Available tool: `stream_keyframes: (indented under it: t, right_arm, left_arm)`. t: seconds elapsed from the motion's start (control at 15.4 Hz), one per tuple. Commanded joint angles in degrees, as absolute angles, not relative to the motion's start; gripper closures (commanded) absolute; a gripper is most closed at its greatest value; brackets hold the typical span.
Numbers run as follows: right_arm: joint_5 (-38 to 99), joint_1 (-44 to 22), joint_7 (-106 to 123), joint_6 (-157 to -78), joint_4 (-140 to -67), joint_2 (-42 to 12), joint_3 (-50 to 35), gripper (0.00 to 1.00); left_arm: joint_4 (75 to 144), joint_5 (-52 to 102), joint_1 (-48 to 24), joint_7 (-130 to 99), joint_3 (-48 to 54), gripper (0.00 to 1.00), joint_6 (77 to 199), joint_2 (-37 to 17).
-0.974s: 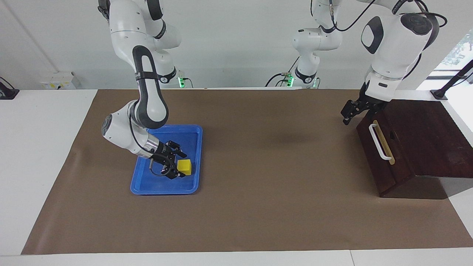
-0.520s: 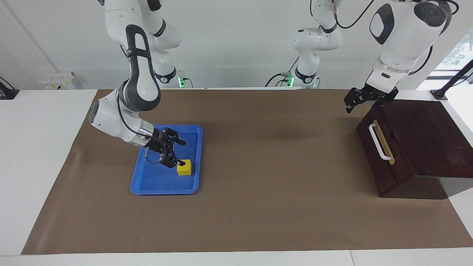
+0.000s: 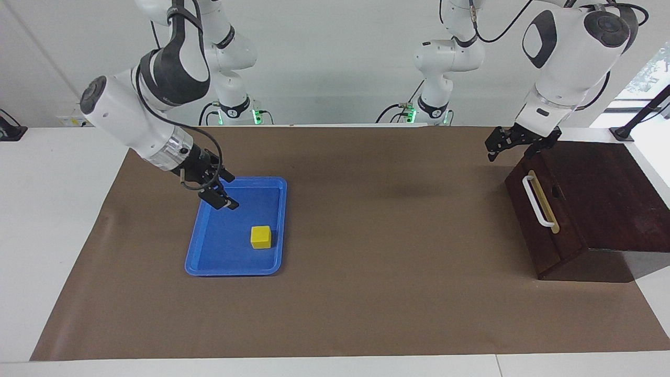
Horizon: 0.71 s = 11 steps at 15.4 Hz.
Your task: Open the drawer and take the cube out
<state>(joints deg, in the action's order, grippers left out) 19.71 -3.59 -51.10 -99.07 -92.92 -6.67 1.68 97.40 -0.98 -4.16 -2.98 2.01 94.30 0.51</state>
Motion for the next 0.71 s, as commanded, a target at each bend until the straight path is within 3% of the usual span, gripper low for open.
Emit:
stream_keyframes:
  t: [0.0, 0.26, 0.65]
  right_arm:
    - [13.12, -1.59, -34.86, -95.19, -91.41, -4.49, 1.32, 0.00]
    - [4.15, 0.52, -6.57, -92.81, -91.32, -0.71, 1.41, 0.00]
    - [-1.41, 3.25, 9.93, -86.05, -89.82, 1.40, 0.09, 0.00]
  left_arm:
    - [97.38, -0.79, -4.48, -2.46, 1.76, 0.00, 93.25, 0.96]
    - [97.91, -0.79, -4.39, -2.64, 1.76, 0.00, 93.08, 1.41]
    - [98.00, 0.09, -4.13, -2.11, 1.85, 0.00, 92.46, 1.49]
